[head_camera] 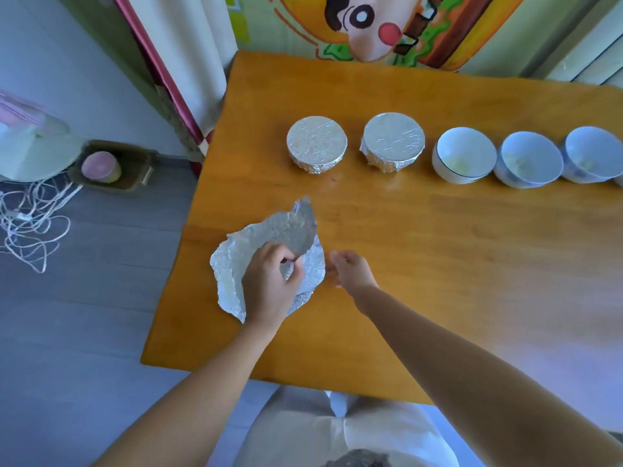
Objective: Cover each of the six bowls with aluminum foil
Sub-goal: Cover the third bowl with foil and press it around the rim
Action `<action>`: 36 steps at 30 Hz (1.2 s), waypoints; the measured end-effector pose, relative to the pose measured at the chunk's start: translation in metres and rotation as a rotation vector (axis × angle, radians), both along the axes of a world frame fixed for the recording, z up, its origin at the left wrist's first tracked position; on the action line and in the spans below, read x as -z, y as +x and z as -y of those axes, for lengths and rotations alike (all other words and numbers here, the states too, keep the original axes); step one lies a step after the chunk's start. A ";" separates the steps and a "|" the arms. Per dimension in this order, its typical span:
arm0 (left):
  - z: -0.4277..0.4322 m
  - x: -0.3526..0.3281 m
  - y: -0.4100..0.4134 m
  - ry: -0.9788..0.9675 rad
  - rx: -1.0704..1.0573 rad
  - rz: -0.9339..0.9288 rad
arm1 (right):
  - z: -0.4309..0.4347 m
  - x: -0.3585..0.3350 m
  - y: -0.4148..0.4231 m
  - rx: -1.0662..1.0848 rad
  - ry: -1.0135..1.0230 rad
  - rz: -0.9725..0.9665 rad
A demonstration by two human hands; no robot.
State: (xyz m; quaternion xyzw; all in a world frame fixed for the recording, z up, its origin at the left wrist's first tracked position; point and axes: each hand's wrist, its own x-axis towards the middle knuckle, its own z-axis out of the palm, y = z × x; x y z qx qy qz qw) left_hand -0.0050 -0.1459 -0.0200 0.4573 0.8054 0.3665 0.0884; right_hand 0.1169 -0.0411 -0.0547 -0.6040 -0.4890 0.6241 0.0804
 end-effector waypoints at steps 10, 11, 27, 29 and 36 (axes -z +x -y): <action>-0.062 0.021 0.080 -0.217 0.688 -0.320 | -0.059 -0.017 0.103 0.132 -0.079 -0.207; -0.064 0.024 0.085 -0.365 0.721 -0.318 | -0.060 -0.018 0.112 0.112 -0.116 -0.188; -0.151 0.033 0.140 -0.778 0.278 -0.239 | -0.223 -0.029 0.174 0.569 -0.315 -0.423; -0.161 0.038 0.145 -0.793 0.266 -0.208 | -0.239 -0.027 0.169 0.588 -0.348 -0.457; -0.180 0.047 0.152 -0.726 0.203 -0.182 | -0.263 -0.021 0.156 0.538 -0.339 -0.400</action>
